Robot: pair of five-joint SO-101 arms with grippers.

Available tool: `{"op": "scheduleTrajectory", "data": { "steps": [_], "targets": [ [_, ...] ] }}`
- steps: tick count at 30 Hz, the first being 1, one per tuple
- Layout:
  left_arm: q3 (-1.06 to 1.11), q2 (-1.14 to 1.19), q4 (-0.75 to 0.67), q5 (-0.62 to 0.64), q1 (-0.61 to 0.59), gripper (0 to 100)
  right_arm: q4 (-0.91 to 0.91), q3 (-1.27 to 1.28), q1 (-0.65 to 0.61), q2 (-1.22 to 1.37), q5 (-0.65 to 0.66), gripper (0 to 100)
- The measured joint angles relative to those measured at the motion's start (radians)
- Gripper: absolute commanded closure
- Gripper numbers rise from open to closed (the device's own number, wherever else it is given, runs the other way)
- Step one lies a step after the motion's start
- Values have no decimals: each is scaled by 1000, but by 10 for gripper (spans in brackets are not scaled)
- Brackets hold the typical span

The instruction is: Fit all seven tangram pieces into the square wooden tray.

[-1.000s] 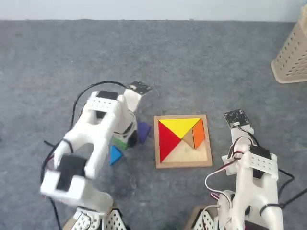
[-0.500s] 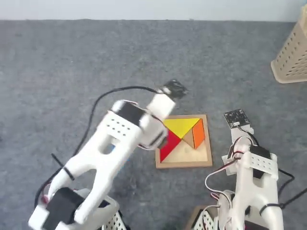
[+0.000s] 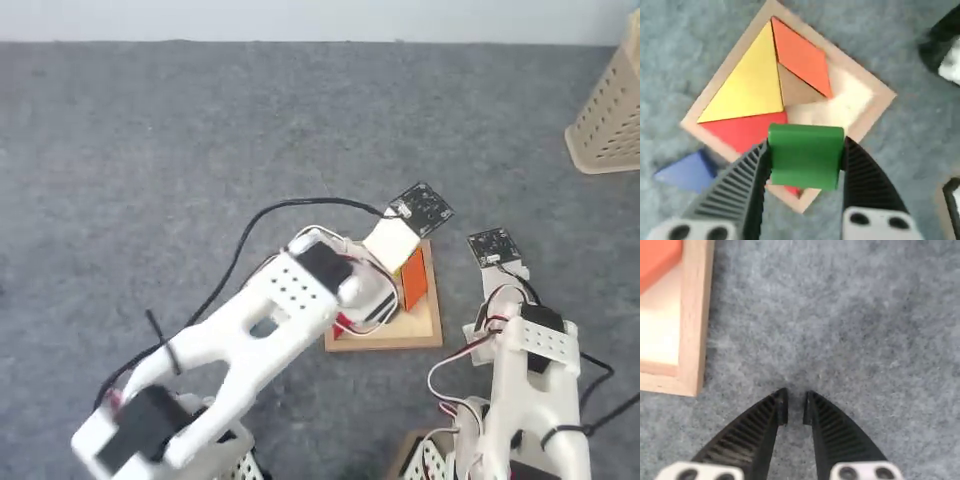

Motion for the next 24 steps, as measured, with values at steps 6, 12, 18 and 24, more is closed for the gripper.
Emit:
{"op": "scheduleTrajectory", "data": {
  "steps": [6, 12, 18, 24],
  "targets": [
    [-21, 130, -26, 63, 18, 870, 0, 0, 0, 0, -11, 908],
    [-29, 172, -41, 69, 57, 862, 0, 0, 0, 0, -15, 908],
    [-29, 186, -43, 69, 55, 794, 0, 0, 0, 0, -15, 908],
    [-29, 186, -44, 69, 55, 790, 0, 0, 0, 0, -15, 908]
  ]
}}
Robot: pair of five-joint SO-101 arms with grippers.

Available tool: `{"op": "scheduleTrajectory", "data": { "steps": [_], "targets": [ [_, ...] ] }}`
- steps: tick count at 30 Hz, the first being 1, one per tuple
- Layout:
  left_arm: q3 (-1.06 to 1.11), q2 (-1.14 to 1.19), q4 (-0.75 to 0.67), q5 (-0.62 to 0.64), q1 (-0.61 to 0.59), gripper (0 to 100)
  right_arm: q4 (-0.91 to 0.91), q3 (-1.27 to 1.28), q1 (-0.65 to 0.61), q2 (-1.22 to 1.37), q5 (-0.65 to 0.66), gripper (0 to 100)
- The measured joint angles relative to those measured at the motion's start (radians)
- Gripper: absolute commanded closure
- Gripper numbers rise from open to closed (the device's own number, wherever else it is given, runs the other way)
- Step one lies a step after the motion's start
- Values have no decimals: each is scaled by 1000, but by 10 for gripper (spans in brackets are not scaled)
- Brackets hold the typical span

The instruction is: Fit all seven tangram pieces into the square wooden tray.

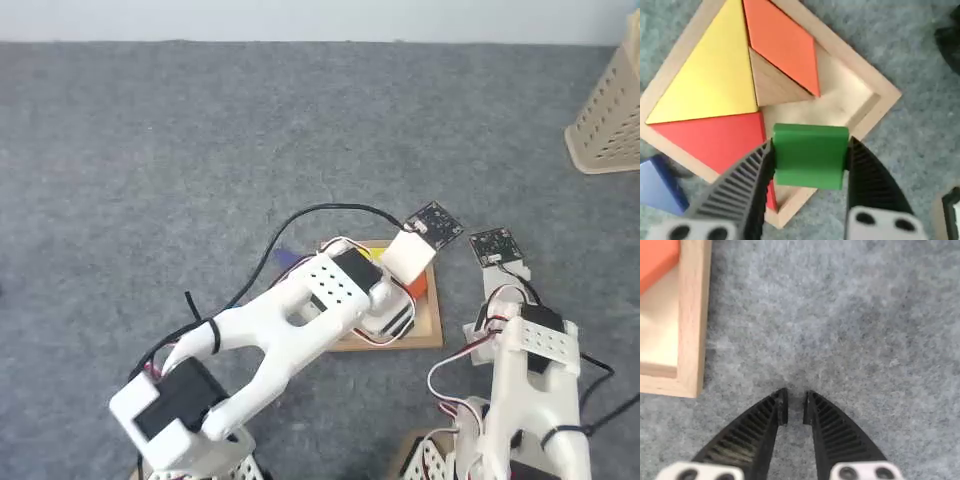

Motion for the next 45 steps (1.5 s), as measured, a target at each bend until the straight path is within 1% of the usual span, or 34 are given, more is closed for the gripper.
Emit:
{"op": "scheduleTrajectory", "data": {
  "steps": [5, 10, 19, 21, 25, 27, 30, 35, 41, 45],
  "targets": [
    [0, 0, 0, 0, 0, 788, 0, 0, 0, 0, 0, 908],
    [0, 0, 0, 0, -29, 731, 0, 0, 0, 0, 0, 908],
    [0, 0, 0, 0, -54, 733, 0, 0, 0, 0, 0, 908],
    [0, 0, 0, 0, -57, 763, 0, 0, 0, 0, 0, 908],
    [0, 0, 0, 0, -63, 923, 0, 0, 0, 0, 0, 908],
    [0, 0, -5, 0, -64, 976, 0, 0, 0, 0, 0, 908],
    [-2, 25, -51, -5, -66, 984, 0, 0, 0, 0, 0, 908],
    [-6, 133, -110, -26, -63, 984, 0, 0, 0, 0, 0, 908],
    [-35, 153, -118, -34, -68, 985, 0, 0, 0, 0, -2, 908],
    [-61, 157, -112, -34, -107, 985, 0, 0, 0, 0, -2, 908]
  ]
}}
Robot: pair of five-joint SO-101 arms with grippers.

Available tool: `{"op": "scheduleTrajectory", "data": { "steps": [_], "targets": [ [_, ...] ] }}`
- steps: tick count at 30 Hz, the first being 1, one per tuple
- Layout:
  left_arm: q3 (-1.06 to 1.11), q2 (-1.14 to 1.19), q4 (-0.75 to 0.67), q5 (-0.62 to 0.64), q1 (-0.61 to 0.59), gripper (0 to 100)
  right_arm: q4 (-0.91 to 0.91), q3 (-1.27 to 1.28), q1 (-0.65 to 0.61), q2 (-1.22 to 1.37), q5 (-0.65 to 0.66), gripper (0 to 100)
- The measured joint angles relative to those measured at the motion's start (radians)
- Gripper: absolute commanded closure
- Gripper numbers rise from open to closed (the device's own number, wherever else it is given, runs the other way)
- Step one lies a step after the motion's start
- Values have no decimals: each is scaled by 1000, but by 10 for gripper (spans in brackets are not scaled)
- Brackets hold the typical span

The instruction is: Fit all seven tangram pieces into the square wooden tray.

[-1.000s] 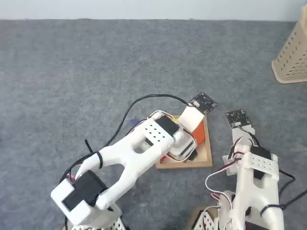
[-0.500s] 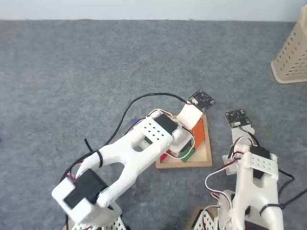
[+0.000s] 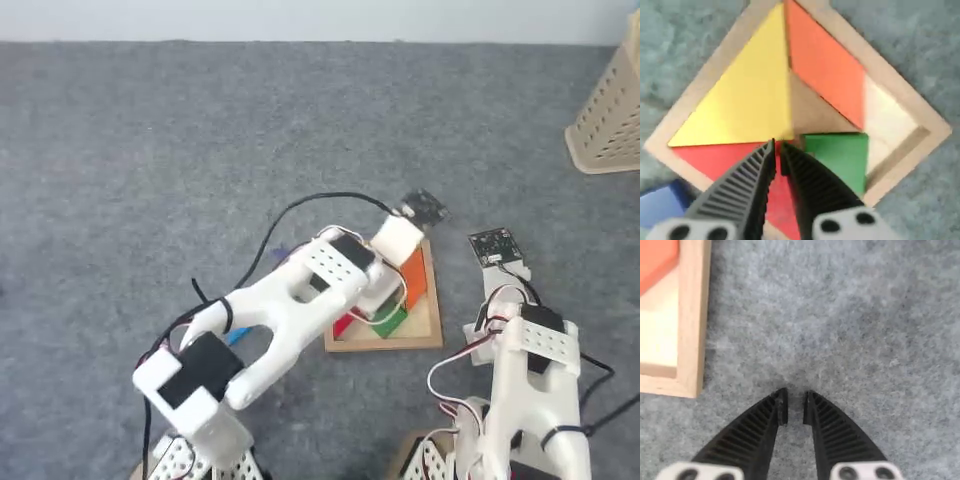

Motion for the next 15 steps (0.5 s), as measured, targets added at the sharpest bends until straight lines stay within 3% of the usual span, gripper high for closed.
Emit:
{"op": "scheduleTrajectory", "data": {
  "steps": [8, 15],
  "targets": [
    [-110, -55, 170, -26, -117, 985, 0, 0, 0, 0, 0, 908],
    [-52, -376, 293, -86, -431, 926, 0, 0, 0, 0, 0, 908]
  ]
}}
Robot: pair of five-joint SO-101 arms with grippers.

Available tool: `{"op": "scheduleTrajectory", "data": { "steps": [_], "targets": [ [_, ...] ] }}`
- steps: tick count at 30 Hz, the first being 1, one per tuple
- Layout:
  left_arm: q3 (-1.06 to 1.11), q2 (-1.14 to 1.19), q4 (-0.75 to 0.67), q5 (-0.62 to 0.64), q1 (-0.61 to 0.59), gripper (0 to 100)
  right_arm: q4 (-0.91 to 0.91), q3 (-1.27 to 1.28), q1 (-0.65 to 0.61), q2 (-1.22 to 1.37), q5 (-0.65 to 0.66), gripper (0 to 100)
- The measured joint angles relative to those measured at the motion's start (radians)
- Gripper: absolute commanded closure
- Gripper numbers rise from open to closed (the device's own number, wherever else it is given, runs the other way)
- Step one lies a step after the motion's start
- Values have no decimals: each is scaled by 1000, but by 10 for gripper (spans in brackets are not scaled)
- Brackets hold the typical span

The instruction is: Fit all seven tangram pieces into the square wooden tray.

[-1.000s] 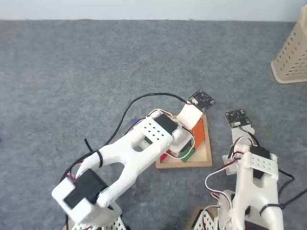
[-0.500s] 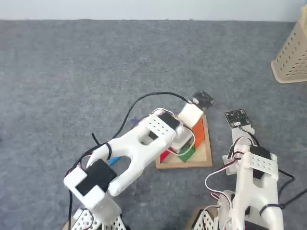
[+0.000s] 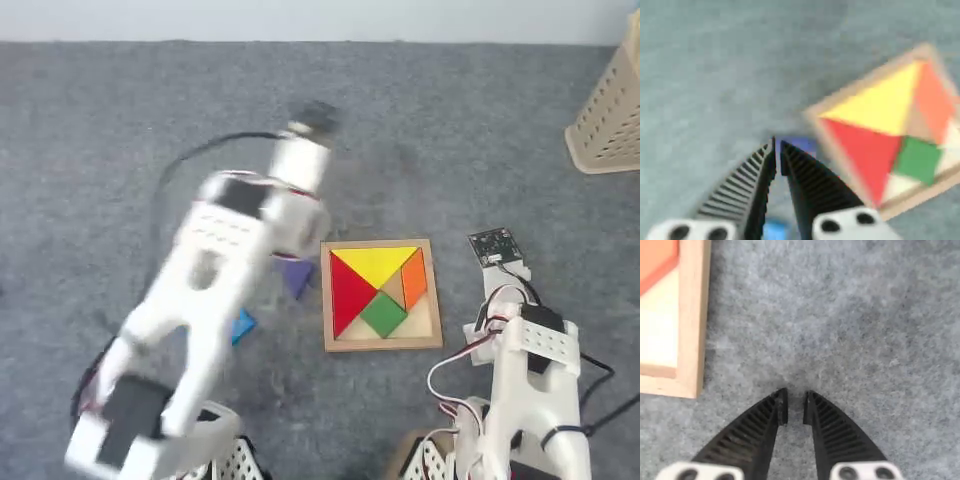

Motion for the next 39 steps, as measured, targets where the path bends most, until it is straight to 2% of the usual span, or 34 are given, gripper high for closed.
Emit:
{"op": "scheduleTrajectory", "data": {
  "steps": [7, 11, 14, 17, 23, 26, 39],
  "targets": [
    [226, -138, 104, -232, -299, 876, 0, 0, 0, 0, 0, 908],
    [338, -198, 123, -373, -397, 852, 0, 0, 0, 0, 0, 908],
    [388, -238, 155, -446, -396, 847, 0, 0, 0, 0, 0, 908],
    [422, -273, 169, -470, -354, 848, 0, 0, 0, 0, 0, 908],
    [500, -301, 160, -402, -170, 844, 0, 0, 0, 0, 0, 908],
    [502, -302, 141, -368, -176, 844, 0, 0, 0, 0, 0, 908],
    [531, -304, 94, -365, -172, 805, 0, 0, 0, 0, 0, 908]
  ]
}}
